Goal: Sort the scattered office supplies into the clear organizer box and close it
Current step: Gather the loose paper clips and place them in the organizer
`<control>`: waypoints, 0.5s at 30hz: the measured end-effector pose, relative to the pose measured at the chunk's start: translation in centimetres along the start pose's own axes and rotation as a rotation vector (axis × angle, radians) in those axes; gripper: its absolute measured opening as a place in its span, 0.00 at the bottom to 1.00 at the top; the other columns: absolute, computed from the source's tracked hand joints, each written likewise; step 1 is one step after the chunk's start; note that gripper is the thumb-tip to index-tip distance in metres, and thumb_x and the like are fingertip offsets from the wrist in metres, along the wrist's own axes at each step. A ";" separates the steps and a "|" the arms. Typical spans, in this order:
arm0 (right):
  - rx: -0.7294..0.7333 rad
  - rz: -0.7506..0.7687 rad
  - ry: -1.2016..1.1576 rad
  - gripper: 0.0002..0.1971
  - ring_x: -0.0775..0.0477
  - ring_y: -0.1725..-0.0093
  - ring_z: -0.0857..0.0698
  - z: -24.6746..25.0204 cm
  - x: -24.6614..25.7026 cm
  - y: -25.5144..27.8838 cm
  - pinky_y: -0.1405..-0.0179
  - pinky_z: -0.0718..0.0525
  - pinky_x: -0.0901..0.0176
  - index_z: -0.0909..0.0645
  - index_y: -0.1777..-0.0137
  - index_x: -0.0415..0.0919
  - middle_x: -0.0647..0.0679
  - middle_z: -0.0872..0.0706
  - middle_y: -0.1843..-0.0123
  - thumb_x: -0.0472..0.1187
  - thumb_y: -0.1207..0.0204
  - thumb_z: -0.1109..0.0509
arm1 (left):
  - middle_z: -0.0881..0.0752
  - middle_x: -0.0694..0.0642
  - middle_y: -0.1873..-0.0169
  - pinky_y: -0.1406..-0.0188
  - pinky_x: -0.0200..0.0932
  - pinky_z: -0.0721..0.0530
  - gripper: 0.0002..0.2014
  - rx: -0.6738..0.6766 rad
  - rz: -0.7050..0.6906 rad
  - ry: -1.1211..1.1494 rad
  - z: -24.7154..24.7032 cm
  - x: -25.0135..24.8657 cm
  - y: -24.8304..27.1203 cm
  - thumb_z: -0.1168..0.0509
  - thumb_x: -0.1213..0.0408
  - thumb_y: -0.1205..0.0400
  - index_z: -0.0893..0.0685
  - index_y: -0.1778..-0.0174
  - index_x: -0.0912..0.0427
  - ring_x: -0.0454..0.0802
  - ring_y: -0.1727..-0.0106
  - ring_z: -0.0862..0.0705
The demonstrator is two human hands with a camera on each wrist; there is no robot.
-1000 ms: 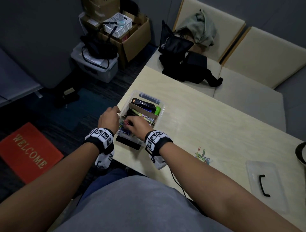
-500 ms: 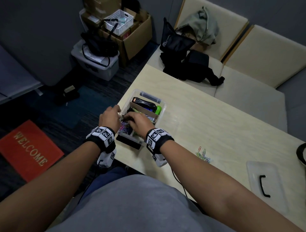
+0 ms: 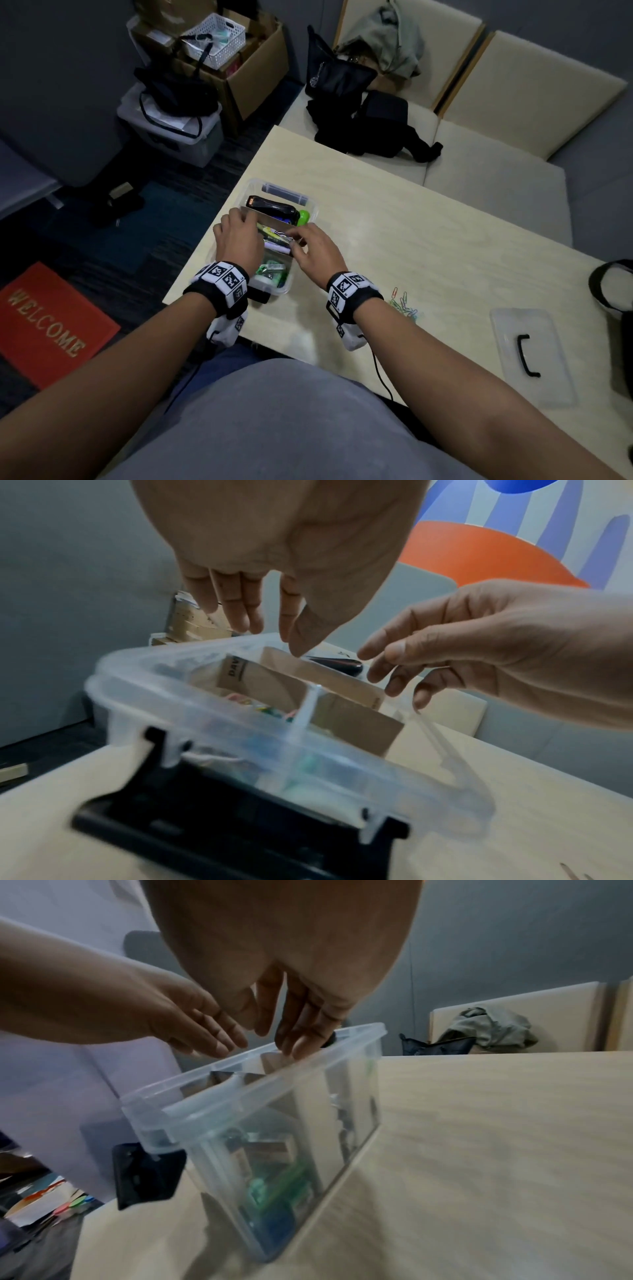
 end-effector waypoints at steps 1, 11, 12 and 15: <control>-0.024 -0.019 0.000 0.12 0.53 0.49 0.17 0.7 -1.0 0.6 0.48 0.17 0.54 0.18 0.37 0.48 0.53 0.19 0.44 0.41 0.18 0.36 | 0.24 0.61 0.40 0.37 0.56 0.32 0.15 0.009 -0.031 0.010 -0.2 -1.1 0.1 0.34 0.68 0.22 0.22 0.39 0.57 0.62 0.38 0.27; -0.058 -0.290 0.064 0.11 0.54 0.56 0.17 5.9 -12.6 8.6 0.48 0.18 0.54 0.19 0.40 0.49 0.53 0.20 0.47 0.39 0.20 0.35 | 0.24 0.57 0.35 0.34 0.54 0.32 0.20 0.244 -0.327 0.150 -4.2 -13.0 1.9 0.33 0.59 0.19 0.23 0.30 0.54 0.58 0.33 0.24; -0.054 -0.320 0.075 0.11 0.54 0.55 0.17 6.4 -13.7 9.5 0.49 0.18 0.53 0.19 0.40 0.49 0.53 0.20 0.47 0.39 0.19 0.36 | 0.24 0.57 0.34 0.33 0.54 0.32 0.21 0.283 -0.351 0.148 -4.9 -14.0 2.1 0.33 0.59 0.19 0.24 0.29 0.54 0.58 0.33 0.23; -0.038 -0.405 0.102 0.10 0.53 0.54 0.17 7.9 -16.5 12.2 0.50 0.17 0.53 0.19 0.40 0.49 0.54 0.20 0.48 0.40 0.19 0.37 | 0.25 0.56 0.30 0.31 0.53 0.31 0.23 0.405 -0.416 0.113 -7.4 -16.5 3.2 0.34 0.59 0.18 0.25 0.26 0.54 0.58 0.33 0.22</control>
Point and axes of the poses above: each hand's wrist, its own y-axis away from the middle knuckle, its own z-axis out of the back of the hand, x = y × z, the point moved 8 cm from there along -y, towards the middle knuckle
